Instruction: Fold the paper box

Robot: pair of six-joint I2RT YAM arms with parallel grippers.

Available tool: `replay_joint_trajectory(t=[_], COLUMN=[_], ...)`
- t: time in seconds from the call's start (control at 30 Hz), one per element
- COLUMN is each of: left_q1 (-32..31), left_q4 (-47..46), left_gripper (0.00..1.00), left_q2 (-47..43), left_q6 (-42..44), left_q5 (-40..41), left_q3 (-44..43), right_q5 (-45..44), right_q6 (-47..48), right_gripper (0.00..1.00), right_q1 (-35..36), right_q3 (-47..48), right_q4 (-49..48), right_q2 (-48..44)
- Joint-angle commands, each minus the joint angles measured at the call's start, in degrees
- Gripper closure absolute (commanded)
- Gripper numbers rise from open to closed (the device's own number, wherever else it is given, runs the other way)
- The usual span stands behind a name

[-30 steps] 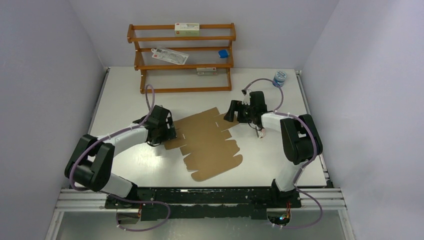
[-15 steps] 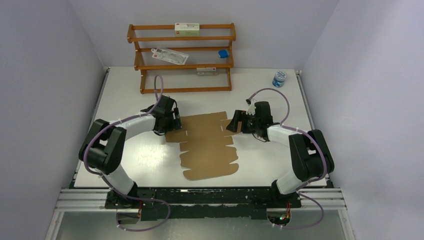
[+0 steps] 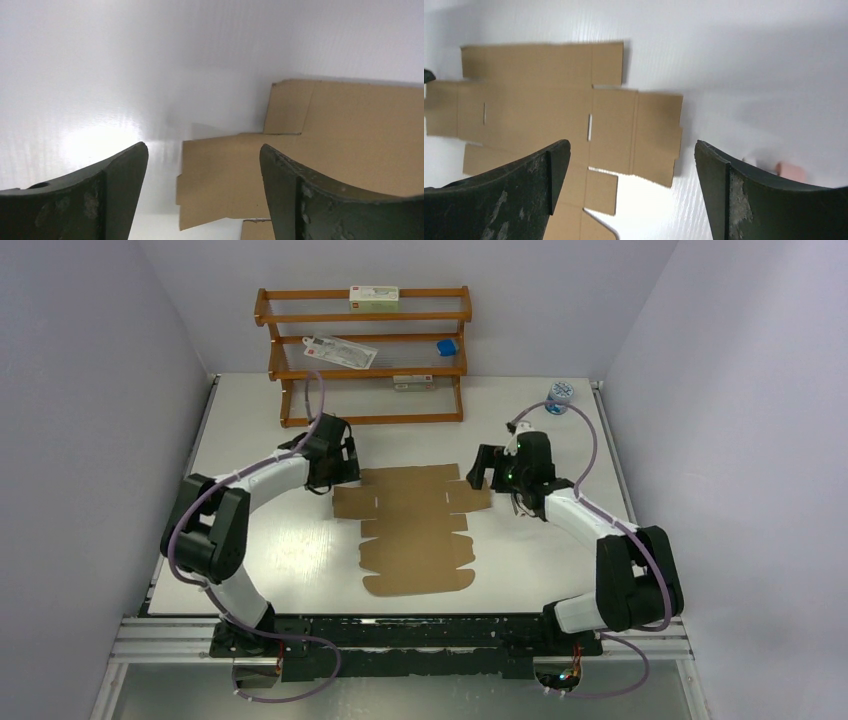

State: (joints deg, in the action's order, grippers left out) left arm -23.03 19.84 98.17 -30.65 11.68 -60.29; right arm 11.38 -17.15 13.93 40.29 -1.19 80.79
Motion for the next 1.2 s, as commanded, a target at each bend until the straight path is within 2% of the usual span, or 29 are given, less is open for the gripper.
replay_joint_trajectory(t=[0.0, 0.17, 0.37, 0.63, 0.87, 1.03, 1.17], left_q1=[1.7, 1.8, 3.5, 6.6, 8.9, 9.4, 9.9], left_q4=[1.4, -2.8, -5.8, -10.2, -11.2, -12.1, -12.6], left_gripper=[0.13, 0.16, 0.21, 0.32, 0.38, 0.42, 0.48], left_q2=[-4.2, -3.1, 1.8, 7.1, 9.6, 11.1, 13.3], left_q6=[1.5, 2.7, 3.4, 3.4, 4.4, 4.8, 4.7], left_q5=[3.7, -4.6, -14.8, -25.4, -30.3, -32.7, -34.9], left_q3=[-2.8, -4.2, -6.3, -5.6, -5.5, -5.6, -6.1], right_q5=[-4.2, 7.8, 14.1, 17.0, 19.0, 20.7, 21.3], right_q6=[2.2, 0.4, -0.4, -1.6, -0.9, -1.3, -1.5], right_gripper=[0.0, 0.07, 0.15, 0.23, 0.31, 0.35, 0.37], right_q1=[-0.1, 0.0, 0.2, 0.0, -1.2, -1.6, -1.7], right_q3=[4.5, 10.1, 15.4, 17.4, 18.6, 19.3, 19.9], right_q4=[-1.4, -4.8, -6.1, -8.3, -8.8, -9.4, -9.6], right_q2=[-0.4, 7.7, 17.3, 24.4, 27.9, 29.9, 31.2])
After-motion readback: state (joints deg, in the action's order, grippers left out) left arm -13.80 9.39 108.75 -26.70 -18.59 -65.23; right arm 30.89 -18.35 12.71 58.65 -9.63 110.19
